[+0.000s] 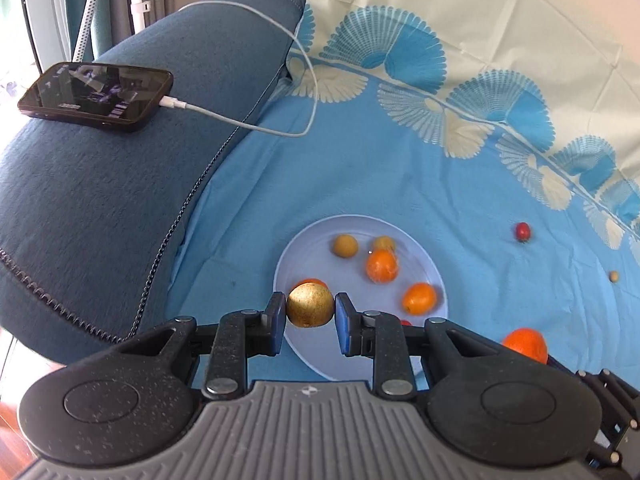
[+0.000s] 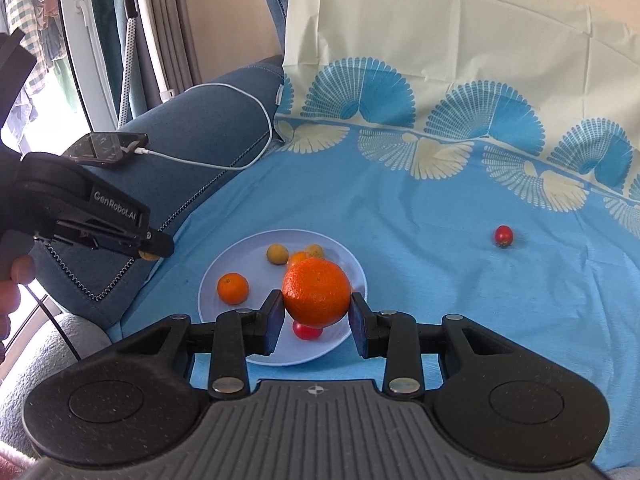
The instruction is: Organize fruits
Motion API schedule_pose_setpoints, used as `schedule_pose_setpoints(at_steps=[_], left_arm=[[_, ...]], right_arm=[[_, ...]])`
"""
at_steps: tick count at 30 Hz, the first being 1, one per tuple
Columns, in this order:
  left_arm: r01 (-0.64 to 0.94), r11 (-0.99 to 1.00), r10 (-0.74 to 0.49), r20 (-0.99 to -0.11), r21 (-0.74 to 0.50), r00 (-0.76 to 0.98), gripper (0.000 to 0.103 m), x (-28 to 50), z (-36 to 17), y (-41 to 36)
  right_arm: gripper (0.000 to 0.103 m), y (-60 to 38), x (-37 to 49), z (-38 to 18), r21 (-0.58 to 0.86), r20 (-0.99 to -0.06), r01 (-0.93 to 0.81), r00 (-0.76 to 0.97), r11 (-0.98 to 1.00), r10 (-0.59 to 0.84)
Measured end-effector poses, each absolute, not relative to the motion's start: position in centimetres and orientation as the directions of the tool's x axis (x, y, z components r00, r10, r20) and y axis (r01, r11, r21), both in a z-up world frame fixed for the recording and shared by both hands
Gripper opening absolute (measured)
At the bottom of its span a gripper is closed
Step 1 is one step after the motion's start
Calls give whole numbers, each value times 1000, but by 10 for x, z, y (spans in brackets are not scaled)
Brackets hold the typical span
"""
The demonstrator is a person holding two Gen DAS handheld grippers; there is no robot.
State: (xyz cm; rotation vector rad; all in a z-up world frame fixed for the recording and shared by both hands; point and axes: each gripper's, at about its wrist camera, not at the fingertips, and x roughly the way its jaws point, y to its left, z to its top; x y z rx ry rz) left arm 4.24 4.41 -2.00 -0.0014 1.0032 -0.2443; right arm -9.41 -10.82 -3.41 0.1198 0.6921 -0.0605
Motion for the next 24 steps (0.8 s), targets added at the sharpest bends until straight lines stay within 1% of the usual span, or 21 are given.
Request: schedule_pose_setpoints(at_steps=[6, 11, 20, 24], left_arm=[[201, 974, -189, -850, -100, 492, 29, 66, -40, 33], [224, 969, -202, -851, -103, 484, 29, 85, -55, 21], [254, 965, -176, -868, -60, 465, 29, 111, -82, -2], [259, 966, -142, -882, -23, 450, 29, 119, -98, -7]], right_arm=[[37, -108, -65, -53, 91, -666, 92, 746, 992, -8], [37, -111, -41, -70, 86, -685, 89, 728, 992, -5], [37, -112, -11, -97, 68, -716, 62, 698, 996, 6], [37, -110, 1, -108, 55, -731, 42, 682, 998, 12]])
